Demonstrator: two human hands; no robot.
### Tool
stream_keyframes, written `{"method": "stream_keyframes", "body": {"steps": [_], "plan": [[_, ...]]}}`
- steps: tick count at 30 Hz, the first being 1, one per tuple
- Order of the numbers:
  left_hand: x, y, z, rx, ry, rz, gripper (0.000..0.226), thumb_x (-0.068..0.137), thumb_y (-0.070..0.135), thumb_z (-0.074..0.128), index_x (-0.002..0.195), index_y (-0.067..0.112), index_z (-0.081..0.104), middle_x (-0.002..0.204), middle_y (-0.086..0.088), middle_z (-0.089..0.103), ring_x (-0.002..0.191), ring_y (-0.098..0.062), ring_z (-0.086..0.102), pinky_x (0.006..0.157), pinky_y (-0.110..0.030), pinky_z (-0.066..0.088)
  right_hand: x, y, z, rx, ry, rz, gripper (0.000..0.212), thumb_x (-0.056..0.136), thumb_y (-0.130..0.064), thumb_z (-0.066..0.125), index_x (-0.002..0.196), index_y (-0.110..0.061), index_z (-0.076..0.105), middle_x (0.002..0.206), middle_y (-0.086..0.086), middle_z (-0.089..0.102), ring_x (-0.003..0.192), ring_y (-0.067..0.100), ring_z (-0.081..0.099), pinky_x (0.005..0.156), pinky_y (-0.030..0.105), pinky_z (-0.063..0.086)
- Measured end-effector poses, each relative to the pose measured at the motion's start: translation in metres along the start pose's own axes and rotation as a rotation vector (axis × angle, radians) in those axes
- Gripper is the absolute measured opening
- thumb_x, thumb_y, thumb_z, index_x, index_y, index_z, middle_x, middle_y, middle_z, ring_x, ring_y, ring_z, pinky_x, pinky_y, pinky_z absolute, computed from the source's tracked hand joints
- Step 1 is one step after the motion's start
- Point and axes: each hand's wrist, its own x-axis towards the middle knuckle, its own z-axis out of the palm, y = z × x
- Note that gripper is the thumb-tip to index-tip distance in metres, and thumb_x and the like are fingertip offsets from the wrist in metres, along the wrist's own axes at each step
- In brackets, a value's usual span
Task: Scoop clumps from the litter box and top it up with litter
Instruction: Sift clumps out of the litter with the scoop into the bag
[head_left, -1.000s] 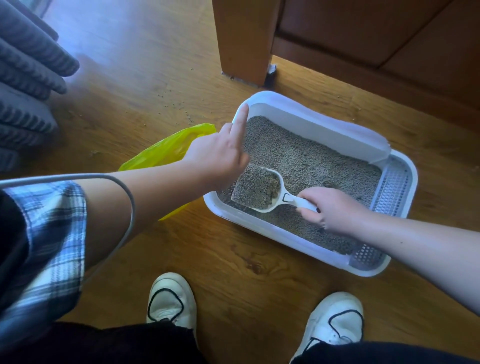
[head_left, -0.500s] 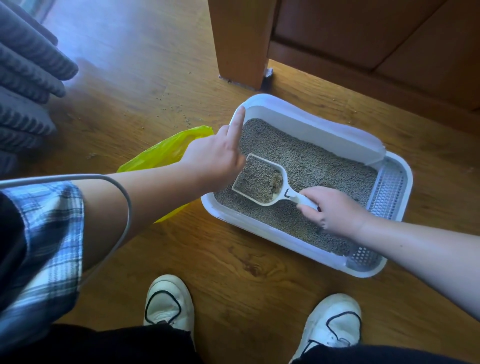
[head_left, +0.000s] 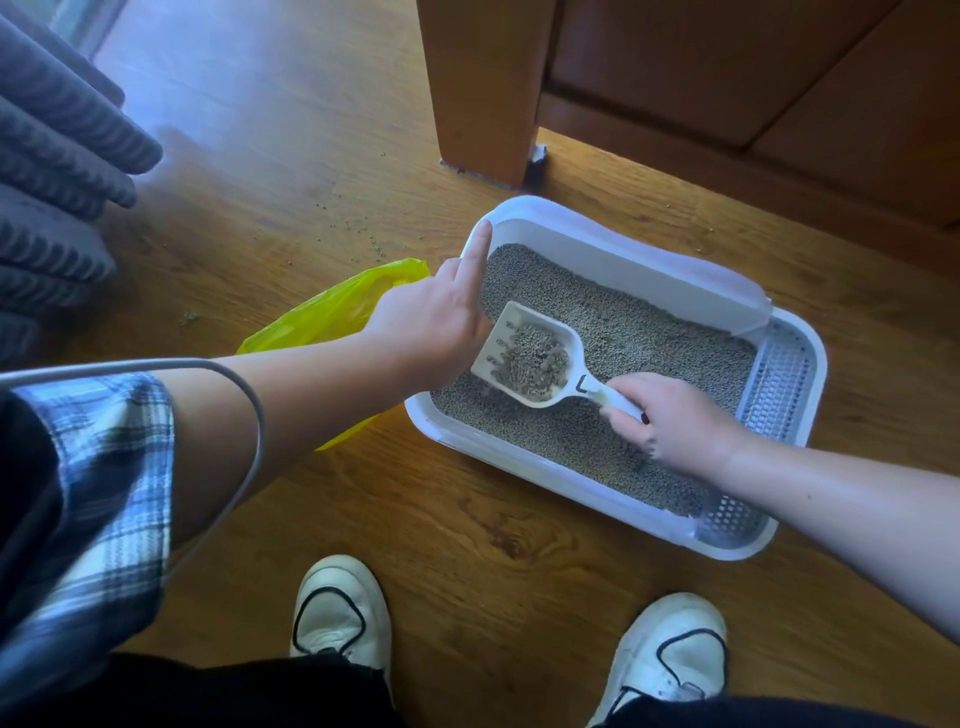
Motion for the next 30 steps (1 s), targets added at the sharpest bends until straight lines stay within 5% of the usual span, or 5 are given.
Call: {"method": "stream_keyframes", "body": {"steps": [10,23,30], "plan": [[-0.001,0.001,-0.002,-0.011,-0.017,-0.007,0.076,0.097,0.031,0.035,0.158,0.021,-0.010,0.131,-0.008,0.049,0.066,-0.028,0.042,0.054,-0.035,0.031,0.000,0.002,-0.007,-0.042,0.008,-0.023,0.014,0.098,-0.041,0.049,0.089,-0.032,0.055,0.083,-0.012,0.055,0.077,0.004,0.052,0.064,0.030,0.039],[-0.001,0.001,-0.004,0.028,-0.019,0.012,0.076,0.097,0.031,0.035,0.158,0.018,-0.010,0.130,-0.008,0.051,0.064,-0.026,0.043,0.051,-0.035,0.032,-0.007,-0.003,-0.015,-0.058,0.029,-0.004,0.017,0.095,-0.040,0.050,0.096,-0.028,0.063,0.086,-0.011,0.059,0.083,0.013,0.055,0.074,0.035,0.046],[0.001,-0.007,-0.010,0.050,0.002,0.051,0.071,0.101,0.036,0.032,0.158,0.025,-0.009,0.127,-0.003,0.056,0.075,-0.032,0.057,0.056,-0.039,0.046,-0.017,-0.014,-0.043,-0.024,0.117,-0.031,0.004,0.089,-0.038,0.060,0.091,-0.040,0.062,0.086,-0.018,0.062,0.082,-0.002,0.056,0.071,0.028,0.041]]}}
